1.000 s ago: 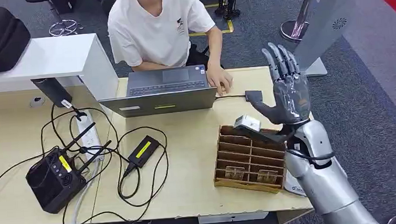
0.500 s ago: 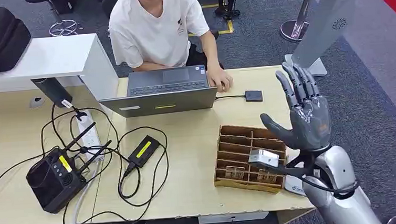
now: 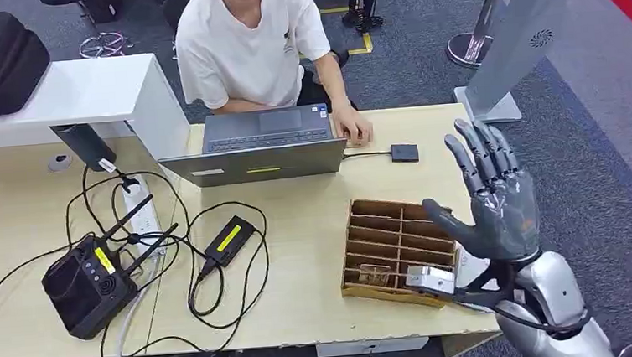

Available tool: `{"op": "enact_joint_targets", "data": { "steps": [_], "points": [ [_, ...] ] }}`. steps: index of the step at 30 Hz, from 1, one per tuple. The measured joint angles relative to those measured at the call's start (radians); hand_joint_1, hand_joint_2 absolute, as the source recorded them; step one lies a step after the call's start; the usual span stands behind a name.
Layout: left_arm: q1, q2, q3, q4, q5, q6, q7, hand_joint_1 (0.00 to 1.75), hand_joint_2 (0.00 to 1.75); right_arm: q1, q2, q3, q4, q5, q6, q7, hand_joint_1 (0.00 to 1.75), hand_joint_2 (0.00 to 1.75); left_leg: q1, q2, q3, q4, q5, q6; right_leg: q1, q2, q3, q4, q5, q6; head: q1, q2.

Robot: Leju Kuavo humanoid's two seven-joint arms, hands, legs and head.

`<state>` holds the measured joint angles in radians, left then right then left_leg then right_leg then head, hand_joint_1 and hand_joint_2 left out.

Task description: Pass the card to the sensor for recognition and then transmit it.

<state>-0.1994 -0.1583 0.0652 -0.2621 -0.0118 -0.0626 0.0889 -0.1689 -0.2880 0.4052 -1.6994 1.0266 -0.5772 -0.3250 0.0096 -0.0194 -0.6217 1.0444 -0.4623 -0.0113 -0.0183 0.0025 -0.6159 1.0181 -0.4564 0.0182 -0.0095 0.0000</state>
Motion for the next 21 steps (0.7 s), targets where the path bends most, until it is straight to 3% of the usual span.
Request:
{"op": "enact_joint_targets", "data": {
  "steps": [11, 21],
  "points": [
    [0.014, 0.01, 0.024, 0.0, 0.0, -0.003, -0.019, 0.0, 1.75, 0.177, -0.069, -0.035, -0.079, 0.027, 0.002, -0.004, 0.0, 1.75, 0.0, 0.001, 0.0, 0.0, -0.002, 0.0, 0.0, 0.001, 0.0, -0.001, -0.001, 0.0, 0.0, 0.0],
    [0.024, 0.02, 0.042, 0.0, -0.019, -0.005, -0.034, 0.0, 1.75, 0.282, -0.1, -0.081, -0.104, 0.026, 0.064, -0.017, 0.0, 1.75, 0.0, 0.002, 0.0, -0.001, -0.002, 0.0, 0.0, 0.001, 0.0, -0.001, 0.0, 0.0, 0.0, 0.0]
  ]
}}
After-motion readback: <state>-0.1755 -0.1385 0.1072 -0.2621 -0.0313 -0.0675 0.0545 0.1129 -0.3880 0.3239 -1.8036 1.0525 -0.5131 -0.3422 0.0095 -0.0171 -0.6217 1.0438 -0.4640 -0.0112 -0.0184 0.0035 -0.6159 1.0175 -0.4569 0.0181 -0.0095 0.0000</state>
